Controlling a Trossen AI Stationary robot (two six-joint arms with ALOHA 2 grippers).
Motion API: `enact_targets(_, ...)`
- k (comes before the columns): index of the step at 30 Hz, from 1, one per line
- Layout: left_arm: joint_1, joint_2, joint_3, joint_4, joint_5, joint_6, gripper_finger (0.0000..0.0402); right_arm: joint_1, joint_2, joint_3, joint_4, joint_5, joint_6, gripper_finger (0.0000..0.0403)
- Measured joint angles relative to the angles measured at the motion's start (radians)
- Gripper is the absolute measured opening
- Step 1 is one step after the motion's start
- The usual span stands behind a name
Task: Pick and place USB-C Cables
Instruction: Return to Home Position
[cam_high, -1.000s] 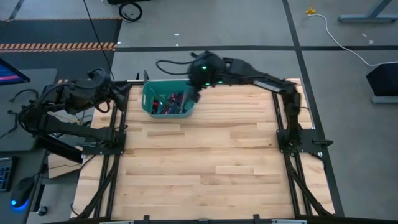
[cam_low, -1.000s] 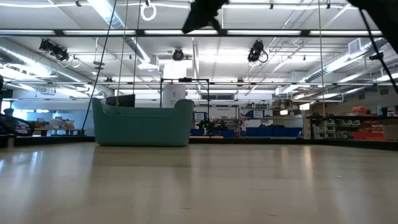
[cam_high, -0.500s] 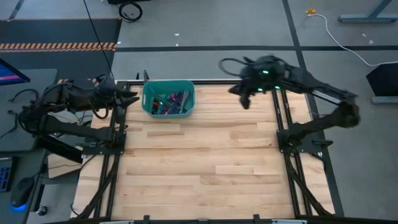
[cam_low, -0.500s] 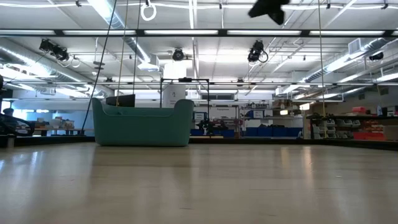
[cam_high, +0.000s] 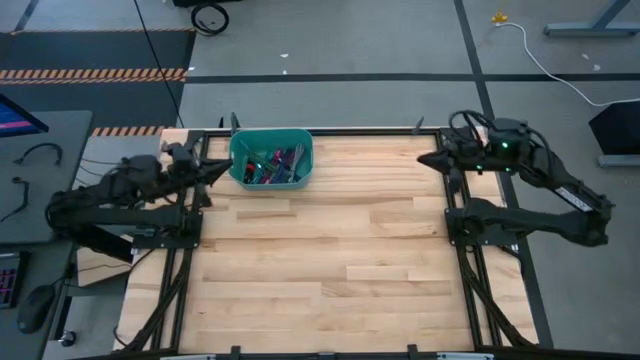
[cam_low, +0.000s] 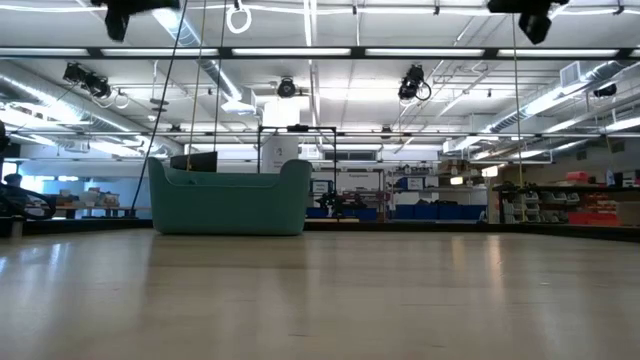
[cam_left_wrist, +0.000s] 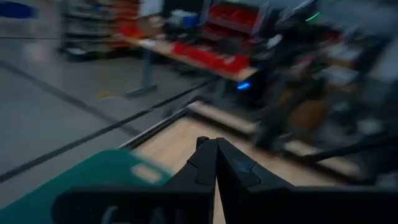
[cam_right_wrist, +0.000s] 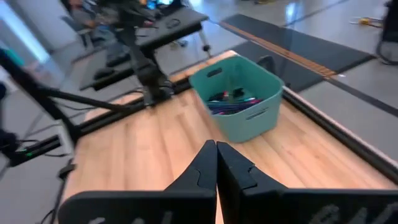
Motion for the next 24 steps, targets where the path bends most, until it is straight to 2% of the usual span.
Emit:
enact_targets(3,0.000,-0.019,-0.064,-0.013,-0.059,0.029,0.0012,-0.011,-0.078,-0.064,0.009,-0.053,0.014,0.0001)
enact_targets(7,0.000,-0.017,-0.131,0.017,-0.065,-0.069,0.0010,-0.012,-0.167,-0.159,0.027,-0.085,0.047,0.0001)
enact_targets(11,-0.004,-0.006,-0.198,0.086,-0.045,-0.074,0.0018,-0.012,-0.253,-0.270,0.162,-0.114,0.090,0.0001)
enact_targets(14,-0.015,-0.006,-0.275,0.226,0.019,-0.031,0.0021,-0.012,-0.312,-0.355,0.293,-0.130,0.134,0.0000)
enact_targets(17,-0.026,-0.006,-0.373,0.436,0.046,-0.009,0.0017,-0.012,-0.366,-0.435,0.411,-0.133,0.173,0.0000)
enact_targets(20,-0.029,-0.006,-0.471,0.624,0.032,-0.010,0.0006,-0.012,-0.406,-0.515,0.531,-0.109,0.212,0.0000)
enact_targets(24,-0.029,-0.006,-0.578,0.796,-0.036,-0.039,0.0009,-0.012,-0.424,-0.626,0.746,-0.055,0.228,0.0000)
